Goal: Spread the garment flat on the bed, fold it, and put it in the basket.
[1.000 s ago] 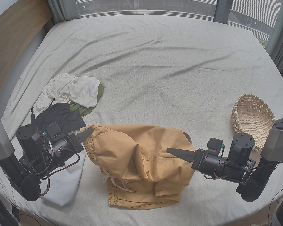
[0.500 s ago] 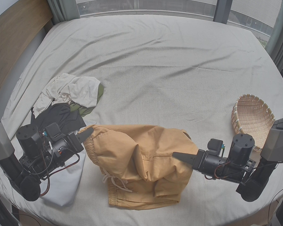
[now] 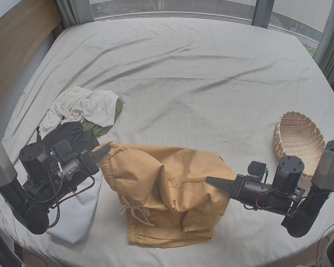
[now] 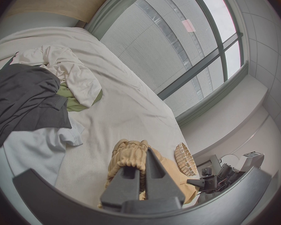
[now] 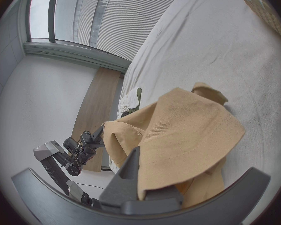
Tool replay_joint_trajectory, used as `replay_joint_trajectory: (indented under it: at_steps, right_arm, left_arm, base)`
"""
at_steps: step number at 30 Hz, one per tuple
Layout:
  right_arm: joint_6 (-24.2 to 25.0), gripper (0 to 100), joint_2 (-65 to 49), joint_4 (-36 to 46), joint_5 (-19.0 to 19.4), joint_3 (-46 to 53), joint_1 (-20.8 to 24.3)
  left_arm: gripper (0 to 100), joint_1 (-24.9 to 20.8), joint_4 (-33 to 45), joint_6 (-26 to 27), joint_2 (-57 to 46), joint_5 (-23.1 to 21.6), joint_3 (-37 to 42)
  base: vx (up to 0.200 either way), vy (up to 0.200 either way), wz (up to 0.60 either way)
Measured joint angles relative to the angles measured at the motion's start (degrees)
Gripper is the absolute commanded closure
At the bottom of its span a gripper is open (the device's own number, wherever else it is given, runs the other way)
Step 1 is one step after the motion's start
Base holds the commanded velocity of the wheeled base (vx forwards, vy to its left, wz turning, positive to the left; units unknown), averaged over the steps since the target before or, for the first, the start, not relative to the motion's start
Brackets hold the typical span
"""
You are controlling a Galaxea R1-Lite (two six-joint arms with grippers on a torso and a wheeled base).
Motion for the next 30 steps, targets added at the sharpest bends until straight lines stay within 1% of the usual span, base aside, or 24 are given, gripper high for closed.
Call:
replay_joint_trajectory:
  at_steps: [5, 11, 14, 21, 30]
  right_arm:
    - [-0.24, 100, -3.94, 0.04, 0.05, 0.43, -2.02]
    - [-2.06, 100, -8.85, 0.04, 0.38, 0.8, -7.47]
    - [-3.32, 100, -10.17, 0.04, 0.95, 0.52, -9.46]
    - [-6.35, 100, -12.71, 0.09, 1.58, 0.17, -10.9]
    - [-6.7, 100, -15.63, 0.12, 1.72, 0.09, -11.3]
  left_arm:
    - [100, 0.05, 0.0, 0.02, -0.13, -0.02, -2.13]
    - [100, 0.05, -0.02, 0.02, -1.13, -1.33, -4.14]
    - [100, -0.68, -0.05, 0.05, -1.74, -2.18, -3.86]
    - [100, -1.33, -0.02, 0.13, -2.29, -2.54, -3.64]
    - [100, 0.61, 0.0, 0.1, -2.62, -3.61, -5.16]
  base:
    - [0.0, 0.0, 0.0]
    - [0.0, 0.0, 0.0]
    - [0.0, 0.0, 0.0]
    - [0.0, 0.0, 0.0]
    - [0.0, 0.0, 0.0]
